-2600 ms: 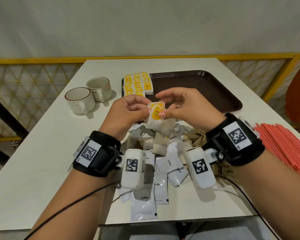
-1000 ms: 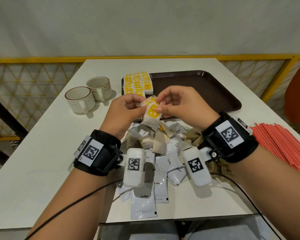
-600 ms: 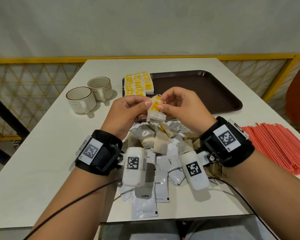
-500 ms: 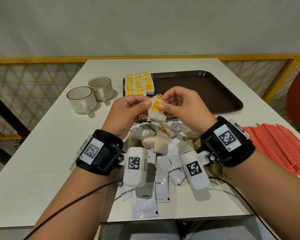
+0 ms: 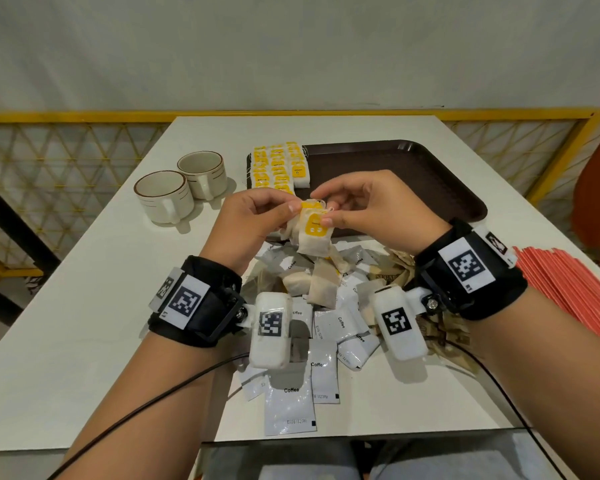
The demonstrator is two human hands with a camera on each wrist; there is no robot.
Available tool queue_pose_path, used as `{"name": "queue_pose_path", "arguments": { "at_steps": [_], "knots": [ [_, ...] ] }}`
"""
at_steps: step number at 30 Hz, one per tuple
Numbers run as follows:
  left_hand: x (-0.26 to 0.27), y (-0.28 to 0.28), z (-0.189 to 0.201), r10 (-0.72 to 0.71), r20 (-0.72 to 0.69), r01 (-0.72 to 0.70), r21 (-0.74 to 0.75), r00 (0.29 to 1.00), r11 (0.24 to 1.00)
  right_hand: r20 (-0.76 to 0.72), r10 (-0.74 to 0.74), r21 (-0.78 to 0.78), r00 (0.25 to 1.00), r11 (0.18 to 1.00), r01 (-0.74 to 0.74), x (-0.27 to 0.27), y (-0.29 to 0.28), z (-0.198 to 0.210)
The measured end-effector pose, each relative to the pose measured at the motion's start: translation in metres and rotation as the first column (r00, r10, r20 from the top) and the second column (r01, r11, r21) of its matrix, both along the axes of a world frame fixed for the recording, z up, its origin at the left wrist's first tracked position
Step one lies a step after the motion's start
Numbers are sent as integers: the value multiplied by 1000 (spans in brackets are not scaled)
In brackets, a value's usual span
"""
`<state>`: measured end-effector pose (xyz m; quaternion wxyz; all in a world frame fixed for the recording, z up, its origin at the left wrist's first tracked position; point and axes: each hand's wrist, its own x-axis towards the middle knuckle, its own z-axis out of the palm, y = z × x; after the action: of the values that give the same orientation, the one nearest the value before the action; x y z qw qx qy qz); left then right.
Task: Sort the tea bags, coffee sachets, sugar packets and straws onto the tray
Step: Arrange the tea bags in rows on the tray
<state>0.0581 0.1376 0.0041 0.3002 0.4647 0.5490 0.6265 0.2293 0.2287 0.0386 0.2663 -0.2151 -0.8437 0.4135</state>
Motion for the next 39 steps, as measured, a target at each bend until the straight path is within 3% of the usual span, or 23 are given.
{"name": "queue_pose_path", "arguments": {
  "at_steps": [7, 14, 20, 25, 31, 33, 35, 37, 39],
  "knots": [
    [3, 1, -1, -54, 39, 54, 4, 998, 999, -68, -91, -38, 993, 995, 89, -6, -2, -7],
    [3, 2, -1, -49, 81, 49, 2, 996, 999, -60, -87, -18, 994, 996, 86, -5, -2, -5],
    [1, 0, 1, -77, 75, 77, -3, 994, 997, -93, 28, -223, 995, 974, -48, -1, -5, -2],
    [7, -2, 3, -145, 79, 145, 8, 986, 989, -49, 14, -194, 999, 981, -24, 1, -2, -3],
    [13, -6, 3, -228, -56, 227, -27, 972, 974, -72, 6, -359, 997, 933, -31, 15, -5, -2],
    [6, -6, 3, -178, -25, 178, -27, 984, 984, 49, 12, -311, 999, 950, 3, 27, -3, 2],
    [-4, -6, 3, -112, 39, 112, -11, 993, 994, 312, 44, -146, 949, 989, 2, 39, 0, 5],
    [-11, -6, 2, -62, 101, 62, 2, 993, 998, 596, 56, 14, 801, 997, -80, 48, 1, 3],
    [-15, -5, 1, -27, 146, 26, 11, 989, 1000, 742, 68, 38, 667, 989, -142, 50, -2, -3]
  ]
}}
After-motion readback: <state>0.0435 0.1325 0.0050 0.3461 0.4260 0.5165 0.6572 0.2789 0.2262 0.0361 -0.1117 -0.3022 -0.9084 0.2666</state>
